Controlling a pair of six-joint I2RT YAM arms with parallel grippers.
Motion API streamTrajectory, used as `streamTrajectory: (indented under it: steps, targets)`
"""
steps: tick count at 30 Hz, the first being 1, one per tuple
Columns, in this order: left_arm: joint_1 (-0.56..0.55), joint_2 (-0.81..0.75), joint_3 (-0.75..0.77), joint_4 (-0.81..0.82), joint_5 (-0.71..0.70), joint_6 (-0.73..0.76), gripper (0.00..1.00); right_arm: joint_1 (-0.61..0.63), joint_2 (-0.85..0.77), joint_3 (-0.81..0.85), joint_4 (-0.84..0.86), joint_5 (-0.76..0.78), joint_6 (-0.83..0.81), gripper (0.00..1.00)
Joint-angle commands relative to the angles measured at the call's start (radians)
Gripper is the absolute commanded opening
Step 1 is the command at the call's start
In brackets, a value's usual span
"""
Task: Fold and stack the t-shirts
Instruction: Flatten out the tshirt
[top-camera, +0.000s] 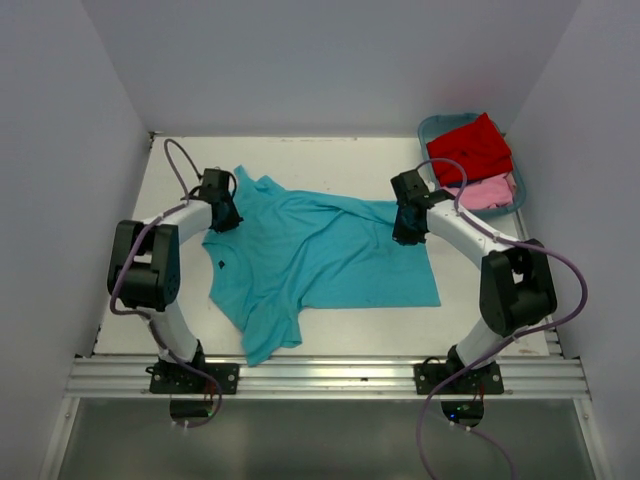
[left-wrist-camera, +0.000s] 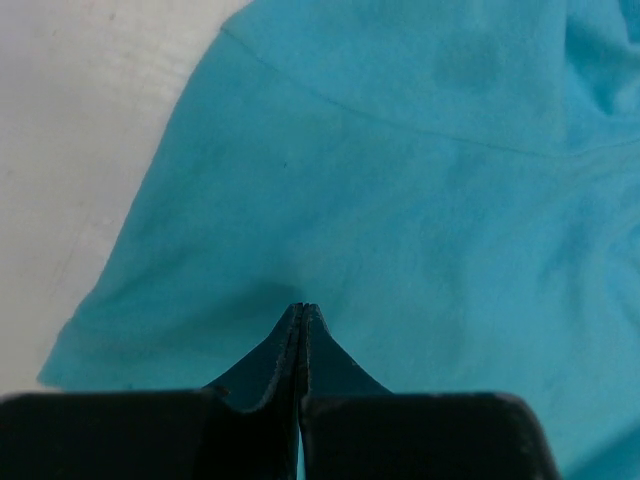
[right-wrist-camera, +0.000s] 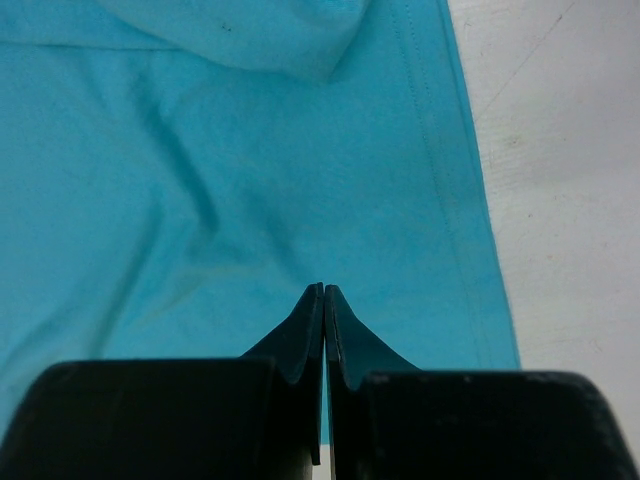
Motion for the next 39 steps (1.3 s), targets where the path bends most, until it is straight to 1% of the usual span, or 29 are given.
streamTrajectory:
  steps: [1,2,3,7,9,15,20,23,25,28,29,30,31,32,34,37,39]
  targets:
    - [0.043,0.103,0.127,0.0,0.085,0.043,0.0,0.0,-0.016,0.001,0.017,-0.026,-0.025,0.0]
    - [0.061,0.147,0.138,-0.008,0.12,0.041,0.0,-0.002,-0.016,0.005,0.017,-0.028,-0.028,0.0]
    - [0.092,0.16,0.146,-0.009,0.127,0.043,0.0,-0.002,-0.017,0.005,0.017,-0.026,-0.031,0.0]
    - [0.126,0.217,0.174,-0.015,0.136,0.044,0.0,-0.002,-0.003,0.013,0.021,-0.028,-0.04,0.0]
    - [0.173,0.275,0.23,-0.049,0.142,0.044,0.0,0.0,0.018,0.03,0.015,-0.037,-0.042,0.0]
    - [0.215,0.396,0.381,-0.09,0.142,0.097,0.0,-0.002,0.07,0.091,0.009,-0.02,-0.052,0.0]
    - [0.242,0.476,0.506,-0.109,0.197,0.113,0.0,-0.002,0.187,0.192,0.013,-0.02,-0.057,0.0]
    - [0.242,0.487,0.559,-0.123,0.219,0.117,0.0,-0.003,0.268,0.273,0.021,-0.046,-0.065,0.0]
    - [0.242,0.435,0.537,-0.101,0.243,0.113,0.0,-0.003,0.309,0.35,0.018,-0.057,-0.074,0.0]
    - [0.236,0.357,0.488,-0.062,0.242,0.115,0.0,-0.002,0.38,0.457,-0.009,-0.061,-0.085,0.01]
    - [0.232,0.299,0.475,-0.045,0.243,0.113,0.06,-0.002,0.401,0.476,-0.014,-0.061,-0.091,0.14]
    - [0.229,0.268,0.447,-0.035,0.245,0.11,0.14,-0.002,0.409,0.494,-0.016,-0.061,-0.094,0.25]
    - [0.228,0.213,0.435,-0.023,0.254,0.107,0.21,-0.002,0.417,0.525,-0.016,-0.058,-0.094,0.35]
    - [0.221,0.188,0.421,-0.008,0.257,0.104,0.33,-0.002,0.435,0.54,-0.038,-0.048,-0.094,0.38]
    - [0.215,0.131,0.401,-0.011,0.269,0.103,0.42,-0.003,0.449,0.58,-0.062,-0.038,-0.088,0.42]
    - [0.199,0.071,0.367,-0.025,0.289,0.09,0.44,-0.002,0.44,0.565,-0.085,-0.031,-0.066,0.42]
    - [0.181,0.044,0.332,-0.038,0.285,0.086,0.44,-0.002,0.411,0.519,-0.08,-0.031,-0.051,0.42]
